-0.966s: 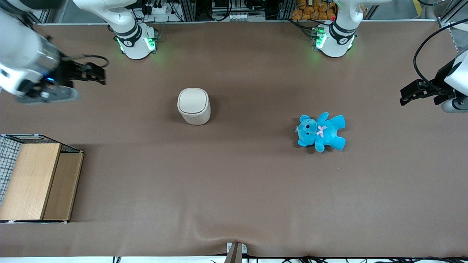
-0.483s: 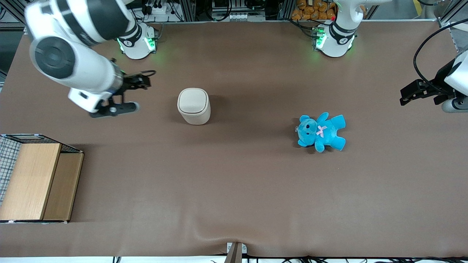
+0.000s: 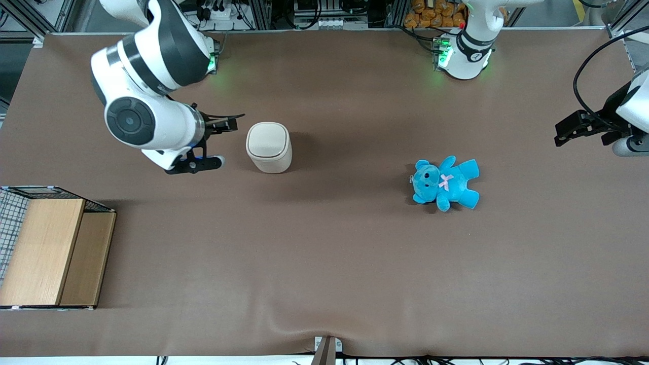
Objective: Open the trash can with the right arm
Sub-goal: 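Move the right gripper toward the white trash can's lid, then lower the right gripper onto the lid edge of the trash can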
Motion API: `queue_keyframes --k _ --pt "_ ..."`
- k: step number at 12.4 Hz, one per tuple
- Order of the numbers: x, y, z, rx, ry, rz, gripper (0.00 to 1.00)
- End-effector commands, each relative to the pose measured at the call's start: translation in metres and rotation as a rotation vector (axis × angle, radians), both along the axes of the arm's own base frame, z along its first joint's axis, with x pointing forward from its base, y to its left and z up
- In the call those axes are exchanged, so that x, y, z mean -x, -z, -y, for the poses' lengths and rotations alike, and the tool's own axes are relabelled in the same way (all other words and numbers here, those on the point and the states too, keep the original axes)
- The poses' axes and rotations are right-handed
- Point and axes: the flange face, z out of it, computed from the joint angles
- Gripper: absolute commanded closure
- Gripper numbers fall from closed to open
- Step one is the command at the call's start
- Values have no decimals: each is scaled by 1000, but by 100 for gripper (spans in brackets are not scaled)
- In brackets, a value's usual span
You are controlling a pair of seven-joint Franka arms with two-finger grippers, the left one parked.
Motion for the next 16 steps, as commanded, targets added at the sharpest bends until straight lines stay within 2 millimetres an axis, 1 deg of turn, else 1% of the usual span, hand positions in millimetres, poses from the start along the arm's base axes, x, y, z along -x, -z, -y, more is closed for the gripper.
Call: queue_keyframes --k 1,2,3,4,6,8,9,12,13,15,16 --pt "8 11 -7 -15 30 -28 84" --pt "7 18 -8 -11 30 -43 100" --pt "7 21 -9 -8 30 -50 100" --pt "11 26 -15 -2 18 -60 100" --pt "19 28 -31 5 25 -67 100" --pt "32 35 -50 34 33 -73 100" --pt "36 42 -54 41 31 -77 100" --pt "48 80 -51 61 41 -98 100" --pt "56 90 -58 73 35 -104 100" --pt "62 103 -65 101 84 -84 100" --pt "69 109 -72 106 78 -78 100"
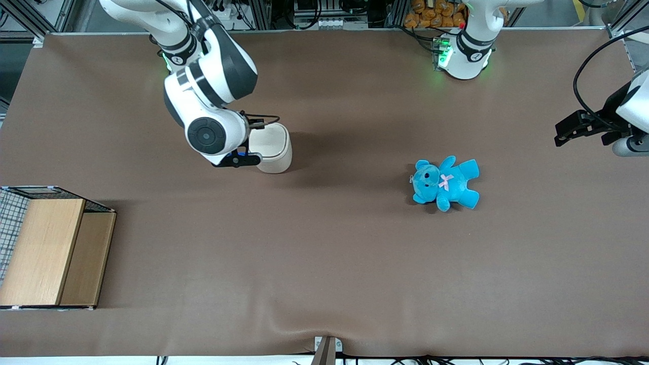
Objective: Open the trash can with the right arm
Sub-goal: 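Lower the right gripper onto the lid edge of the trash can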
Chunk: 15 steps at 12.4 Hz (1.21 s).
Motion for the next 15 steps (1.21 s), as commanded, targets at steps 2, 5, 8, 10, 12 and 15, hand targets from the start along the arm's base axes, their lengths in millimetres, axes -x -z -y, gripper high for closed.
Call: queue_keyframes --k 2,5,8,10,12,15 --pt "17 22 -8 18 43 20 100" --pt "16 46 -6 37 77 27 100" --pt "10 59 -4 46 106 34 100" --pt "9 64 -5 49 107 32 100" --pt "8 71 -5 51 110 34 100" --pt "6 89 -5 58 116 34 100"
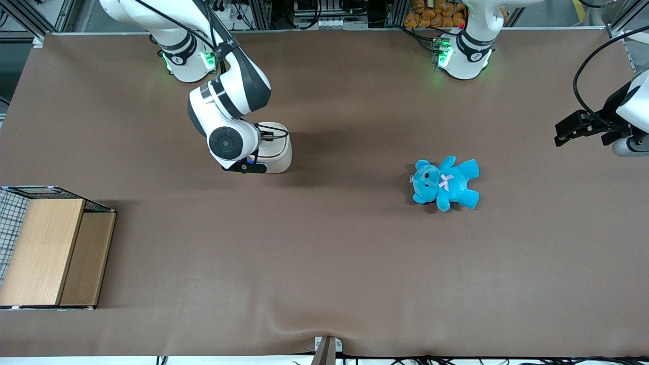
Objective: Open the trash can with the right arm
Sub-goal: 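Lower the right gripper onto the lid edge of the trash can, then pull the right gripper back to flip the lid open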
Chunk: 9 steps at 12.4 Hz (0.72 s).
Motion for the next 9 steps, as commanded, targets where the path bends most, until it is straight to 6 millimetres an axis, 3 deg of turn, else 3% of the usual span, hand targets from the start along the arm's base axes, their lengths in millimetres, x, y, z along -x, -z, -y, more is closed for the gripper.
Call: queue_keyframes --k 1,4,6,8,9 --pt "-3 23 -1 1 28 6 100" --pt "-3 20 0 4 33 2 100" --pt "-4 -13 -1 1 33 -4 100" --pt "-18 -58 1 -2 23 -31 100" --pt "-27 -77 5 -6 25 -35 84"
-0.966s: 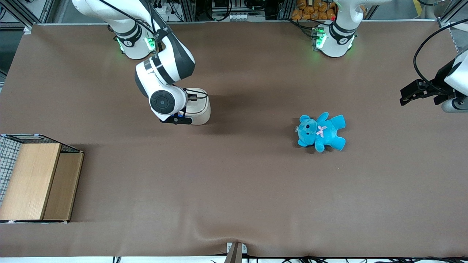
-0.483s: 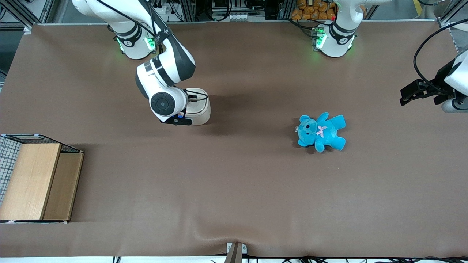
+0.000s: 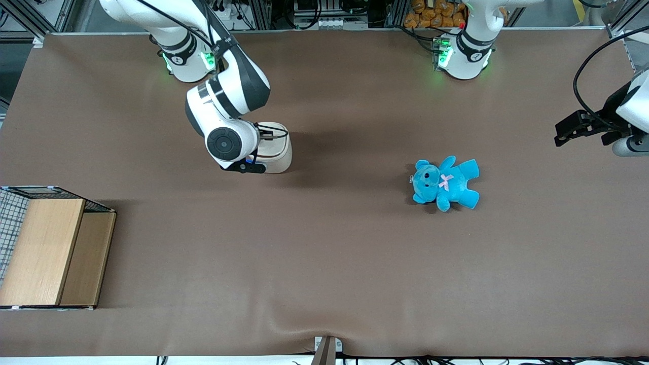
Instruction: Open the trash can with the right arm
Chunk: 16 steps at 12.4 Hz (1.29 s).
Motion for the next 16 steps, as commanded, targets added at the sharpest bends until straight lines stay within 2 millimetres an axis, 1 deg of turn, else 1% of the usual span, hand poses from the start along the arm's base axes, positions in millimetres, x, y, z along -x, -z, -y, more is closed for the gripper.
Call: queue_keyframes --k 1,2,4,6,8,9,11,13,14,15,16 --pt "-27 -57 15 -21 38 17 25" --pt "-43 -76 32 -46 64 51 0" --pt "-64 -101 61 -70 92 83 0" --pt "-82 -118 111 -119 90 116 0" --pt "-96 -151 164 -131 101 198 0" --pt "-99 -169 181 -113 64 246 0" --pt "-97 -203 224 -89 41 319 0" --pt "-92 -233 282 -113 18 375 0" --pt "-87 -248 303 -128 -9 404 0" --pt "-83 -262 316 -131 -22 432 0" --pt "-77 -281 324 -124 -18 465 0"
